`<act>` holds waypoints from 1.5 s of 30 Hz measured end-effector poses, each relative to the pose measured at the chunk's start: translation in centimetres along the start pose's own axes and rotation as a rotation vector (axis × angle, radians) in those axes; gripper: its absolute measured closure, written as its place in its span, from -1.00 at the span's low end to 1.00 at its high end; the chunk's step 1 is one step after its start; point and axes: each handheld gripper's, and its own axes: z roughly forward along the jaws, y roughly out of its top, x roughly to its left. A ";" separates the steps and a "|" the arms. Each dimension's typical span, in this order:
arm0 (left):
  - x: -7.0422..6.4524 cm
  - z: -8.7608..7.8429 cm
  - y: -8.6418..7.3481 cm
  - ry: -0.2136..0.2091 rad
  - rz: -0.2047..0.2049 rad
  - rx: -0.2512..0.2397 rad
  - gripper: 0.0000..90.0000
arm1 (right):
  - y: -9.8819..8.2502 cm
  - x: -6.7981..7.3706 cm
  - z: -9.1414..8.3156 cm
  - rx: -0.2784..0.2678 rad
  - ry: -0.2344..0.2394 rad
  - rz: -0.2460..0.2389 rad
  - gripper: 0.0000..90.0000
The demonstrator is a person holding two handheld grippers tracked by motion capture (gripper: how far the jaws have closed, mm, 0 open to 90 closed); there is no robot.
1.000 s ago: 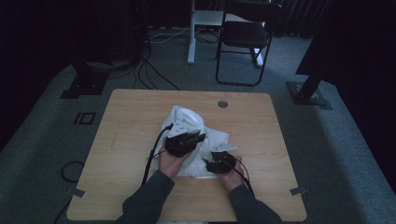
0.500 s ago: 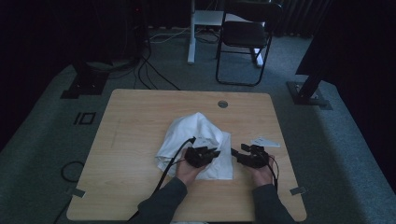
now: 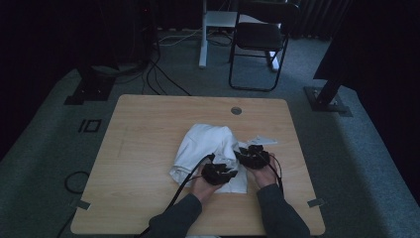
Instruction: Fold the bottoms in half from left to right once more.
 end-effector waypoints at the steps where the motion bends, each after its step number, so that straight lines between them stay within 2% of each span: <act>1: -0.1 -0.3 0.1 -0.001 -0.005 -0.007 0.56 | 0.0 -0.1 0.4 0.012 -0.008 0.007 0.77; 3: -0.7 -1.3 0.6 0.020 0.003 -0.016 0.39 | -0.1 -0.7 1.2 0.037 -0.021 0.039 0.89; 4: -0.7 -1.3 0.6 0.020 0.003 -0.016 0.35 | -0.1 -0.7 1.2 0.037 -0.021 0.039 0.89; 6: -1.8 -3.7 1.8 0.019 0.043 -0.046 0.29 | -0.4 -1.5 1.7 0.056 -0.031 0.067 0.92; 9: -2.4 -8.0 3.7 0.026 0.112 -0.138 0.24 | -0.7 -2.1 2.0 0.072 -0.040 0.079 0.92; 10: -2.4 -8.0 3.7 0.026 0.112 -0.138 0.24 | -0.7 -2.1 2.0 0.072 -0.040 0.079 0.92; 11: -1.6 -10.3 4.8 0.059 0.114 -0.188 0.24 | -0.8 -2.2 2.0 0.076 -0.045 0.079 0.92; 13: 0.0 -12.4 5.6 0.113 0.088 -0.233 0.25 | -0.9 -2.4 2.1 0.081 -0.048 0.079 0.91; 14: 1.6 -13.4 6.0 0.153 0.063 -0.243 0.26 | -1.0 -2.4 2.2 0.081 -0.050 0.078 0.91; 15: 2.2 -13.7 6.1 0.164 0.050 -0.244 0.31 | -1.0 -2.5 2.2 0.084 -0.051 0.078 0.91; 16: 4.3 -14.2 6.1 0.207 0.017 -0.236 0.33 | -1.0 -2.6 2.2 0.085 -0.051 0.079 0.90; 18: 6.8 -14.1 5.8 0.257 -0.019 -0.202 0.47 | -1.1 -2.7 2.3 0.089 -0.051 0.077 0.88; 20: 9.1 -13.1 5.2 0.266 -0.056 -0.132 0.58 | -1.1 -2.8 2.4 0.094 -0.051 0.083 0.88; 21: 9.8 -12.4 4.8 0.261 -0.066 -0.094 0.62 | -1.1 -2.9 2.4 0.095 -0.050 0.086 0.88; 22: 10.3 -11.6 4.5 0.246 -0.064 -0.058 0.65 | -1.2 -3.0 2.5 0.096 -0.052 0.083 0.87; 24: 10.4 -10.0 3.8 0.216 -0.031 0.006 0.68 | -1.2 -3.0 2.5 0.100 -0.050 0.086 0.86; 26: 9.9 -8.8 3.2 0.192 -0.006 0.035 0.69 | -1.3 -3.1 2.5 0.103 -0.049 0.087 0.85; 32: 9.2 -7.0 2.1 0.193 -0.029 0.040 0.72 | -1.5 -3.5 2.1 0.114 -0.056 0.071 0.74; 36: 9.3 -6.0 0.6 0.193 -0.086 0.004 0.72 | -1.5 -3.7 1.0 0.103 -0.076 0.057 0.56; 37: 9.2 -5.9 0.3 0.197 -0.098 -0.008 0.73 | -1.5 -3.8 0.2 0.097 -0.092 0.052 0.45; 38: 9.0 -5.8 0.0 0.204 -0.102 -0.016 0.73 | -1.5 -3.8 -0.4 0.089 -0.102 0.045 0.42; 42: 8.3 -5.2 -0.6 0.260 -0.076 -0.023 0.73 | -1.1 -3.0 -3.4 0.027 -0.130 0.015 0.28; 45: 7.9 -4.8 -0.6 0.296 -0.048 -0.007 0.74 | -0.7 -1.8 -5.9 -0.041 -0.124 -0.021 0.23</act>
